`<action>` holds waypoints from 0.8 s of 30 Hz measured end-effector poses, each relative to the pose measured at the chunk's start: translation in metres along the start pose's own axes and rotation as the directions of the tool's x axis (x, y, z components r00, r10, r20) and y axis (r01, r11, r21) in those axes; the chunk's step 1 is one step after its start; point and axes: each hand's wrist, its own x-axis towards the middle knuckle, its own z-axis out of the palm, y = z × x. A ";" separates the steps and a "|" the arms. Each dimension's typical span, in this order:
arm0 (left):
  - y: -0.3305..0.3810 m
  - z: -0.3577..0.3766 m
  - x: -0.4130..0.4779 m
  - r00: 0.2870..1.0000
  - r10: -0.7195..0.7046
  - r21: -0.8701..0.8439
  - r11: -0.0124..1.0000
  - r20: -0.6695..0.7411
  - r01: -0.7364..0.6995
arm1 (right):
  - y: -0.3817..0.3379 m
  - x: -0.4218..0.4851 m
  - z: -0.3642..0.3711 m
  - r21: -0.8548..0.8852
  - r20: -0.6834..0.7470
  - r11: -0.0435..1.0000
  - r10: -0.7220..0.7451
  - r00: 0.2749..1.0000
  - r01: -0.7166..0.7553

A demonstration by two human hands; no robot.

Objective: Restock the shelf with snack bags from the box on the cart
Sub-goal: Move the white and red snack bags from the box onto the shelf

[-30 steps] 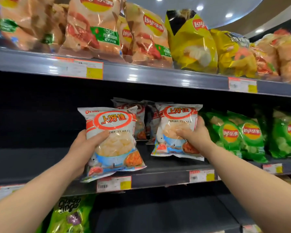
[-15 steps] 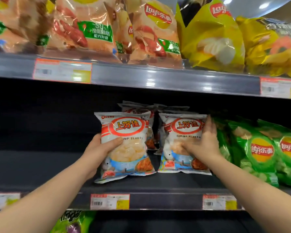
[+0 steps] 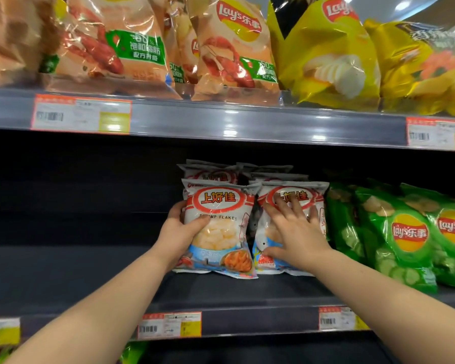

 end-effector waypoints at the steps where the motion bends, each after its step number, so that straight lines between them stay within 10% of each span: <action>1: -0.001 0.001 0.000 1.000 0.009 0.011 1.000 -0.009 -0.009 | -0.001 0.001 0.000 0.001 0.003 1.000 0.004 1.000 -0.004; 12: 0.017 -0.013 -0.022 0.998 0.032 0.382 0.924 -0.046 -0.012 | -0.015 -0.010 -0.023 -0.040 0.020 0.993 0.108 0.994 -0.107; 17: 0.022 -0.047 -0.044 0.991 0.110 0.881 0.457 0.078 -0.120 | -0.038 -0.030 -0.038 -0.074 -0.085 0.993 0.085 0.993 -0.092; 24: 0.024 -0.097 -0.091 0.974 0.085 0.977 -0.057 0.208 -0.204 | -0.100 -0.056 -0.044 -0.076 -0.013 0.995 -0.063 0.998 0.062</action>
